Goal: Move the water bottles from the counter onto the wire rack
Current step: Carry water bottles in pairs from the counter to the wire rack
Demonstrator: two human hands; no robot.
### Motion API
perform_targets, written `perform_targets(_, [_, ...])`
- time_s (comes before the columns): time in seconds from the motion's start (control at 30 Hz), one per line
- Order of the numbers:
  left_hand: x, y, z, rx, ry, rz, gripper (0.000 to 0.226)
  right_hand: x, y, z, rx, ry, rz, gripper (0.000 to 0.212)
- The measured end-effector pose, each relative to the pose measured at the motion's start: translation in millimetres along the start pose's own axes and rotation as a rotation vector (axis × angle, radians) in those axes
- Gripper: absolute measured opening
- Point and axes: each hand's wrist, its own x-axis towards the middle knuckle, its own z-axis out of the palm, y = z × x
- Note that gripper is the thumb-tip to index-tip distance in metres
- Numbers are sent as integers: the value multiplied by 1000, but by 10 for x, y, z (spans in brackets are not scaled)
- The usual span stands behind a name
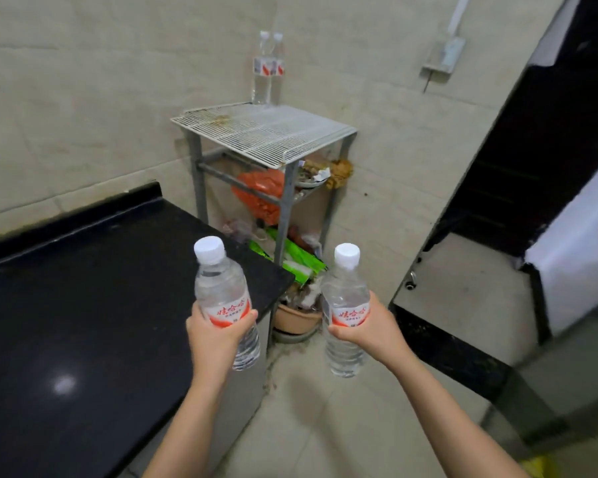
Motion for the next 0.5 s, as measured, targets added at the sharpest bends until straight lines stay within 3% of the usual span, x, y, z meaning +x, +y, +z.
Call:
perform_targets(0.07, [262,49,315,27,-53,0,77,291,-43,-106,1,43,15,58])
perform_targets(0.23, [706,212,1050,85,-187,35,87,803,102,-423,39,133,92,70])
perform_targets(0.37, [972,275,1628,62,-262,65,82,1246,312,-691,130,194,148,44])
perform_targets(0.5, [1210,390,2182,-4,-253,108,83,1803,478,-971,182,195,129,35])
